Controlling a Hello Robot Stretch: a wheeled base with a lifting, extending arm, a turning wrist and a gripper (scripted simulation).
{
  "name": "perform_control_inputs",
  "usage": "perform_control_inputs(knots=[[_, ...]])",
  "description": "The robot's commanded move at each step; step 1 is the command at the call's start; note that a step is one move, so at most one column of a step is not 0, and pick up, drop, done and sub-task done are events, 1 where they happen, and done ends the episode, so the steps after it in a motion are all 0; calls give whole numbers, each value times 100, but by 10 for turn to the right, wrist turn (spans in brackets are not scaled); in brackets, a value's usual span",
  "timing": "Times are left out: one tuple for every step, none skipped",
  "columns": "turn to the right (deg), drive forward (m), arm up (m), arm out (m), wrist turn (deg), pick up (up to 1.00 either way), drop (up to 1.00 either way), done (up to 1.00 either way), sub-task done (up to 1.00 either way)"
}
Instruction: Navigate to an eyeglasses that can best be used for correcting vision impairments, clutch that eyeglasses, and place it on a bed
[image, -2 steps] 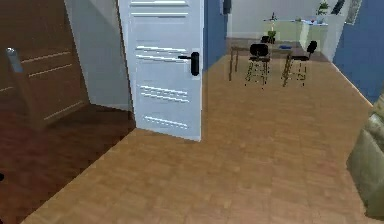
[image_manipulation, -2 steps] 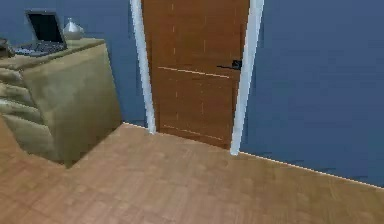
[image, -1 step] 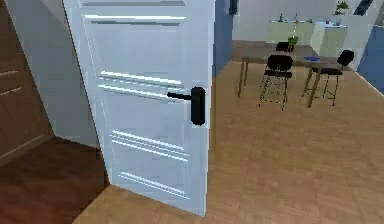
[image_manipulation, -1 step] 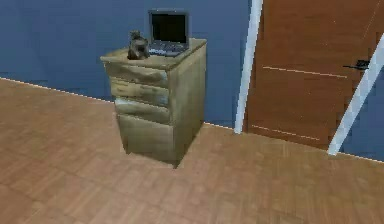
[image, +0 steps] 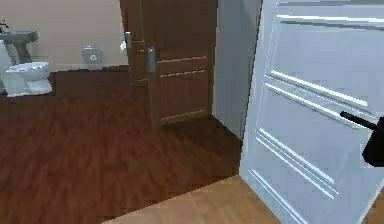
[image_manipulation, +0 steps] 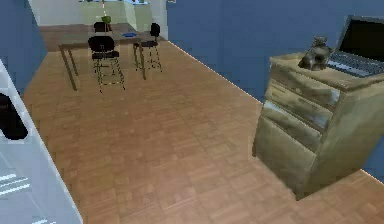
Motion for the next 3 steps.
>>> perform_control_inputs(knots=[[-240, 0, 0, 0, 0, 0, 0, 0, 0], [0, 100, 0, 0, 0, 0, 0, 0, 0], [0, 100, 0, 0, 0, 0, 0, 0, 0]])
